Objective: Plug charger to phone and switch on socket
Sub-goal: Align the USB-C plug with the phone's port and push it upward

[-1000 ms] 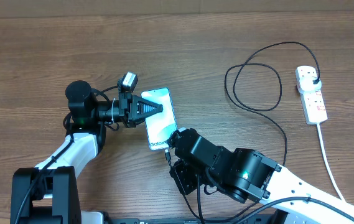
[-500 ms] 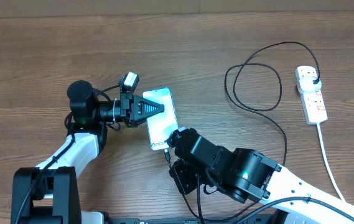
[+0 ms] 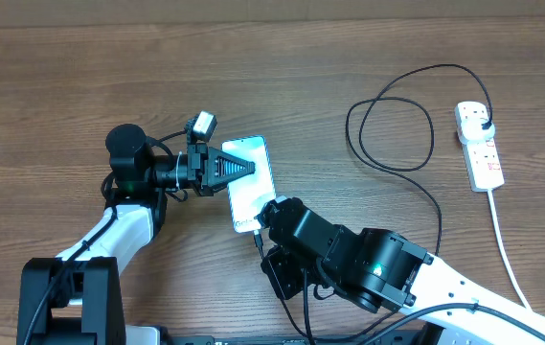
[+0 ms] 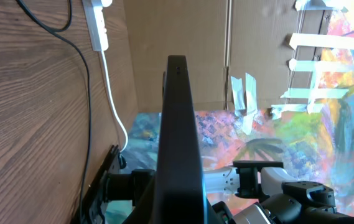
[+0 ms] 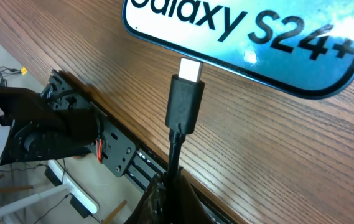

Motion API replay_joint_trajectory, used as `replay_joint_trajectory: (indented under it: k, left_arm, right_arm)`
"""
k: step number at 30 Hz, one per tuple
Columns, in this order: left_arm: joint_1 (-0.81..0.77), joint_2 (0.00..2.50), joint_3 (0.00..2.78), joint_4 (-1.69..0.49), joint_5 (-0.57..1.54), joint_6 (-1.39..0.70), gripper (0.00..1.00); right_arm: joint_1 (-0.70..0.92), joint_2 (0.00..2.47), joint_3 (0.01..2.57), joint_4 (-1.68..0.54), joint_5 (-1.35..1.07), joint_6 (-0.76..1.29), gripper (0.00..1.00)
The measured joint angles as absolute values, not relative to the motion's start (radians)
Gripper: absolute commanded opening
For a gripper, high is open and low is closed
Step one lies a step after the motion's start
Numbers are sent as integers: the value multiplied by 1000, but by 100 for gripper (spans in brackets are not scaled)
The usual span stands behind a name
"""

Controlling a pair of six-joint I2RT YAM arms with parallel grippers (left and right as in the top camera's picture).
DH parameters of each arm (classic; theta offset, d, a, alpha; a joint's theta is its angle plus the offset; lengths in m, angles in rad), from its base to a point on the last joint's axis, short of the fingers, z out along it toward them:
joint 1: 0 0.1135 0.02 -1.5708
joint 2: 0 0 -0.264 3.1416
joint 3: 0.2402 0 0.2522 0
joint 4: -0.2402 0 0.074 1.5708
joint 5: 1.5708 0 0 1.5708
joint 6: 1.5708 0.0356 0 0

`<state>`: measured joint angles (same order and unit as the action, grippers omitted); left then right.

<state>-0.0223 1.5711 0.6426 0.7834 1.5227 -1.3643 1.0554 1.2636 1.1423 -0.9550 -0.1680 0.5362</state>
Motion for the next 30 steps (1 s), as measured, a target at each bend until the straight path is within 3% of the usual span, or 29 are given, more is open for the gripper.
replay_joint_trajectory:
  k: [30]
  left_arm:
    - [-22,1571,643,783,1523,-1382,4]
  right_arm:
    - [1055,1264,1142,-961,-168,573,4]
